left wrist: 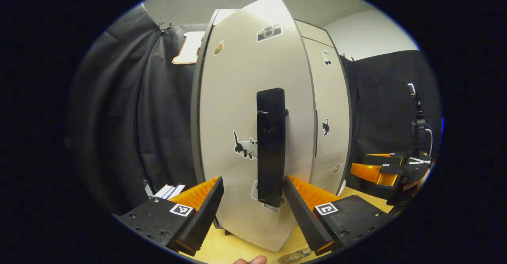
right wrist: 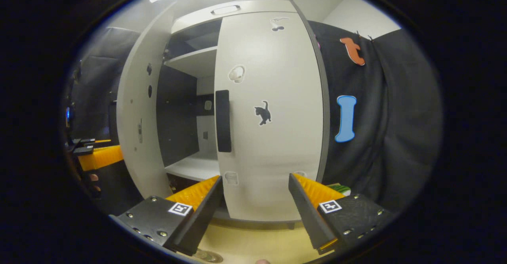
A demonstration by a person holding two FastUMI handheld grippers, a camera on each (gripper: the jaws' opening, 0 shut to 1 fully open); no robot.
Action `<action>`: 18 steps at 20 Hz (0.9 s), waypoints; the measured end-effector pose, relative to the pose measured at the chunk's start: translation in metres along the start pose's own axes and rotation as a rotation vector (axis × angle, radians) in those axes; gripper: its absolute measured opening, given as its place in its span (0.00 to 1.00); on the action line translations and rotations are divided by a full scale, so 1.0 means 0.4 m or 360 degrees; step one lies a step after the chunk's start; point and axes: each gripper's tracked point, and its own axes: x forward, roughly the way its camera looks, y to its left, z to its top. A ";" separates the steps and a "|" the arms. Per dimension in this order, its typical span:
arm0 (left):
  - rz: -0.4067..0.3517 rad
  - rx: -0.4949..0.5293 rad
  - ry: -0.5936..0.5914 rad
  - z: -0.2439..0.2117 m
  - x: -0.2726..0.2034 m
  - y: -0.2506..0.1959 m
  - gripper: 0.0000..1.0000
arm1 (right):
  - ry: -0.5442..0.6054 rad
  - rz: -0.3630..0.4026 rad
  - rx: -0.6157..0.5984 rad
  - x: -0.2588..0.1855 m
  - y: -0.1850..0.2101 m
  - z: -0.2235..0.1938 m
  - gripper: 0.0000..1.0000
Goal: Grasp the bottle in the cabinet with the left hand and place it on the coaster, then close the right door with the right hand and the left door with the left hand.
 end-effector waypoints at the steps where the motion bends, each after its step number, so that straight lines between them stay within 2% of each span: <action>1: -0.0008 -0.0010 0.0006 -0.002 0.020 -0.012 0.98 | 0.0002 -0.0008 -0.0003 0.000 -0.013 -0.002 1.00; 5: -0.0028 -0.0072 0.0028 -0.011 0.103 -0.058 0.98 | 0.0019 -0.0018 0.0043 0.002 -0.053 -0.006 1.00; 8: -0.0021 -0.0048 0.0050 -0.020 0.158 -0.077 0.98 | 0.0045 -0.0022 0.0046 0.006 -0.078 -0.015 0.97; 9: -0.0019 -0.0035 0.0036 -0.016 0.159 -0.079 0.99 | 0.0043 -0.0024 0.0042 0.006 -0.085 -0.013 1.00; 10: -0.0010 -0.0025 0.0031 -0.014 0.163 -0.081 0.99 | 0.0041 -0.0028 0.0043 0.004 -0.090 -0.013 0.98; 18: 0.0097 -0.0045 0.0020 -0.008 0.190 -0.097 0.99 | 0.0046 0.0013 0.0077 -0.011 -0.076 -0.017 1.00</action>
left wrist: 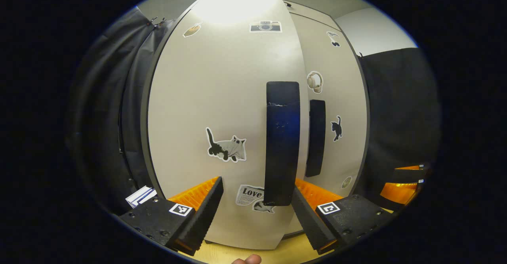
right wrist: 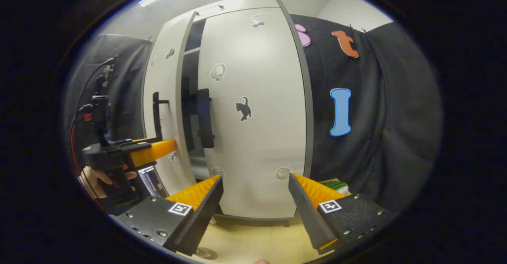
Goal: Grasp the bottle in the cabinet with the left hand and place it on the coaster, then close the right door with the right hand and the left door with the left hand.
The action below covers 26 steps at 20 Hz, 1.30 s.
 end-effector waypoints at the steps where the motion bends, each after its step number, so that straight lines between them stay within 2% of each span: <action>1: 0.0015 -0.0015 0.0004 0.000 0.003 0.000 0.99 | -0.0005 0.0000 0.0002 -0.006 0.002 0.001 1.00; 8: 0.0127 0.0018 -0.0023 0.009 0.015 -0.007 0.99 | -0.0006 -0.0006 0.0052 -0.038 0.001 0.004 1.00; 13: 0.0169 -0.0044 -0.0010 0.006 0.012 -0.010 0.99 | -0.0010 -0.0014 0.0007 -0.057 0.006 0.004 1.00; 16: 0.0155 -0.0101 -0.0016 0.021 -0.004 -0.018 0.98 | -0.0016 -0.0002 -0.0004 -0.069 0.016 0.014 1.00; 22: 0.0139 -0.0060 -0.0053 0.074 -0.161 -0.046 0.96 | -0.0077 -0.0033 -0.0001 -0.096 0.040 0.067 1.00; 26: 0.0208 -0.0045 -0.0072 0.099 -0.301 -0.025 0.95 | -0.0129 -0.0074 -0.0037 -0.126 0.059 0.108 1.00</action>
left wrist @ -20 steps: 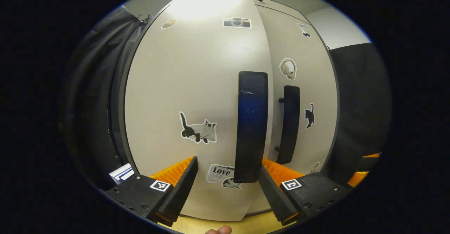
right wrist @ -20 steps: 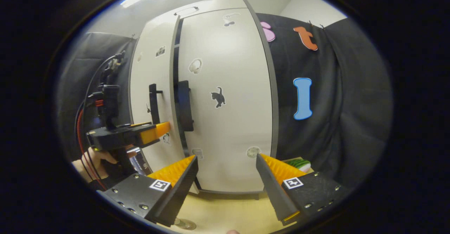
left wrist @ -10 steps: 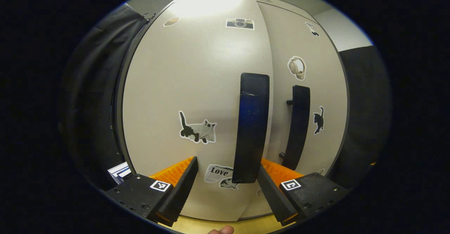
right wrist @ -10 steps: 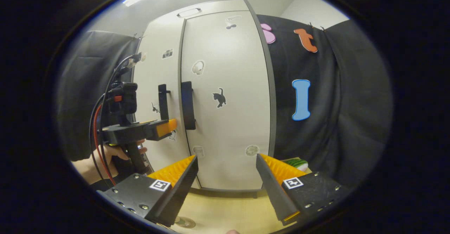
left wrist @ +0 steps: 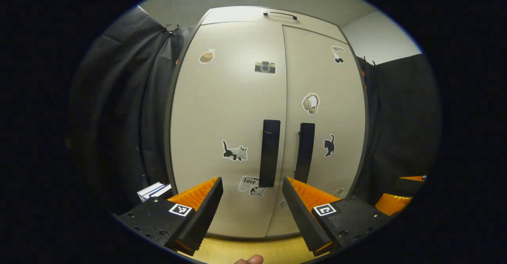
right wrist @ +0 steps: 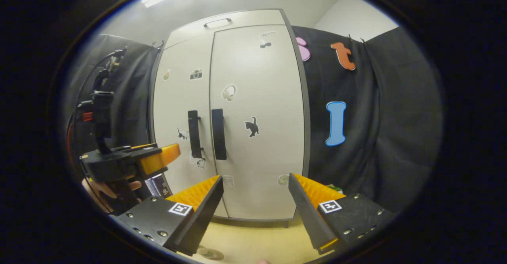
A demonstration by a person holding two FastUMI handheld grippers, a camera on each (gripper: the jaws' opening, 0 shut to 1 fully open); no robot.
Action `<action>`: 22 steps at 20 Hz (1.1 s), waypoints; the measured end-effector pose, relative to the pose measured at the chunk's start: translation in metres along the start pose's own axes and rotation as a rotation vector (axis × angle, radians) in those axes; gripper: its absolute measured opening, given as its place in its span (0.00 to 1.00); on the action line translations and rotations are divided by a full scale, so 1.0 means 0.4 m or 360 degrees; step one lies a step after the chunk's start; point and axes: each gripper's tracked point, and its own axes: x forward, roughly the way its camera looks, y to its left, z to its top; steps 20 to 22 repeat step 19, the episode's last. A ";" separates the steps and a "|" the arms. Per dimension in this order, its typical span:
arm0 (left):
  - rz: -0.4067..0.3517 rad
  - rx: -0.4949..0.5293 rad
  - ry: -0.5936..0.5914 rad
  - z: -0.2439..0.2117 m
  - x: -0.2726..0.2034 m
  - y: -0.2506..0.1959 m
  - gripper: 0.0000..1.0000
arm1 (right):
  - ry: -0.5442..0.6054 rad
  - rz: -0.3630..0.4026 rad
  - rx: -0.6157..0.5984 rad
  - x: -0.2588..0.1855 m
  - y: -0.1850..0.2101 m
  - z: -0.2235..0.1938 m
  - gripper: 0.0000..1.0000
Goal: Grasp the bottle in the cabinet with the left hand and place it on the coaster, then close the right door with the right hand and the left door with the left hand.
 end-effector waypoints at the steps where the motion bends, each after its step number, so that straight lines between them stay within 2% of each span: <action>1: 0.0016 0.0006 0.0005 0.005 -0.029 0.011 0.95 | -0.0017 -0.0013 -0.0013 -0.007 0.002 0.009 1.00; 2: 0.0026 0.0002 0.0008 0.004 -0.059 0.019 0.95 | -0.0032 -0.0025 -0.0023 -0.015 0.005 0.019 0.97; 3: 0.0036 -0.0004 0.0021 0.004 -0.086 0.027 0.95 | -0.0043 -0.0032 -0.0026 -0.024 0.010 0.026 1.00; 8: 0.0070 -0.0006 -0.0019 0.014 -0.181 0.052 0.95 | -0.0068 -0.0059 0.0001 -0.059 0.016 0.042 1.00; 9: 0.0069 -0.0012 -0.0017 0.012 -0.191 0.052 0.95 | -0.0074 -0.0062 0.0007 -0.066 0.014 0.045 0.97; 10: 0.0073 -0.0008 -0.0010 0.005 -0.201 0.053 0.96 | -0.0073 -0.0061 0.0010 -0.070 0.013 0.047 1.00; 13: 0.0075 -0.0001 0.0009 -0.009 -0.221 0.055 0.95 | -0.0066 -0.0069 0.0003 -0.079 0.008 0.045 1.00; 14: 0.0074 -0.0005 0.0012 -0.013 -0.226 0.054 0.96 | -0.0060 -0.0068 0.0007 -0.081 0.008 0.044 0.97; 22: 0.0090 0.0032 0.0003 -0.012 -0.232 0.058 0.96 | -0.0059 -0.0052 0.0028 -0.083 0.010 0.048 1.00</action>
